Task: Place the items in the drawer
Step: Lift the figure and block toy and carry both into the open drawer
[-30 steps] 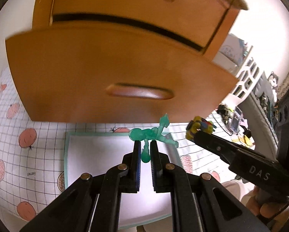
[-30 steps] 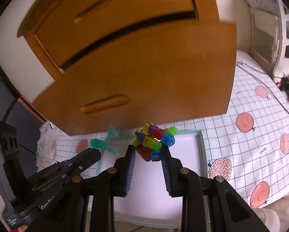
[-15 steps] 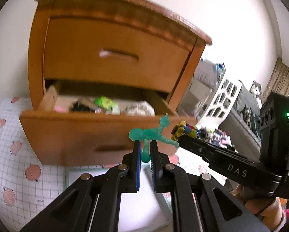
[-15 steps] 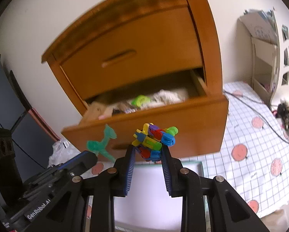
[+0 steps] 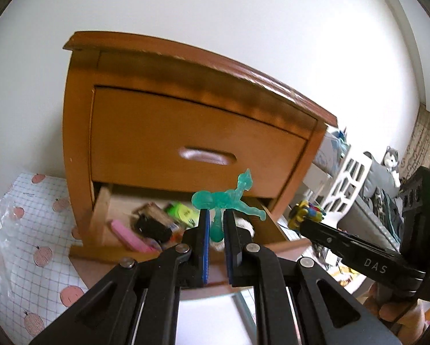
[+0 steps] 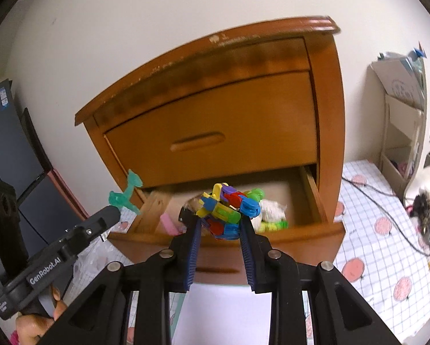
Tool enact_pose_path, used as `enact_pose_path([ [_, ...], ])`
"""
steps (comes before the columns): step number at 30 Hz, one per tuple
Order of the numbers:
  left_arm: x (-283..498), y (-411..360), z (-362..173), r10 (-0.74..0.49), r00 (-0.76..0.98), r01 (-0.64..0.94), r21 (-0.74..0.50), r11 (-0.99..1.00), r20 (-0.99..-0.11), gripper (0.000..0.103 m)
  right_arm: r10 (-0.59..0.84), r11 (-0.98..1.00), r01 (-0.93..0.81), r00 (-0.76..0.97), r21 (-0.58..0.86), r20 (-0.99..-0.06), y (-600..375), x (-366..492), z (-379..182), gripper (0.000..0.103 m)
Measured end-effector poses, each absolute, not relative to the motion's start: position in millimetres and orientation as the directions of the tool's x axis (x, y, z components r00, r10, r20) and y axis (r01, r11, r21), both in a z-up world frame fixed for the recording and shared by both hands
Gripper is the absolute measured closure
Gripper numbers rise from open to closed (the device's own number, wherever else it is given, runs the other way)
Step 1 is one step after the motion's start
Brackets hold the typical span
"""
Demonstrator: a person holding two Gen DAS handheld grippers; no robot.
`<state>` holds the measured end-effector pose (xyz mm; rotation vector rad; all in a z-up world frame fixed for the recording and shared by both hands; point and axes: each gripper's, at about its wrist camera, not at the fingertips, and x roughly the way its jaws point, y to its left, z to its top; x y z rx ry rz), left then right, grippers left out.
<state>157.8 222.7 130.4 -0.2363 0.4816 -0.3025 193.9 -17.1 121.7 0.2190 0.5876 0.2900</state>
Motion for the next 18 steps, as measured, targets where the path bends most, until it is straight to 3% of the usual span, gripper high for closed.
enact_pose_path([
  [18, 212, 243, 108, -0.304, 0.818, 0.163, -0.310, 0.937, -0.489, 0.094, 0.306, 0.951, -0.205, 0.739, 0.233, -0.599, 6, 255, 113, 0.074],
])
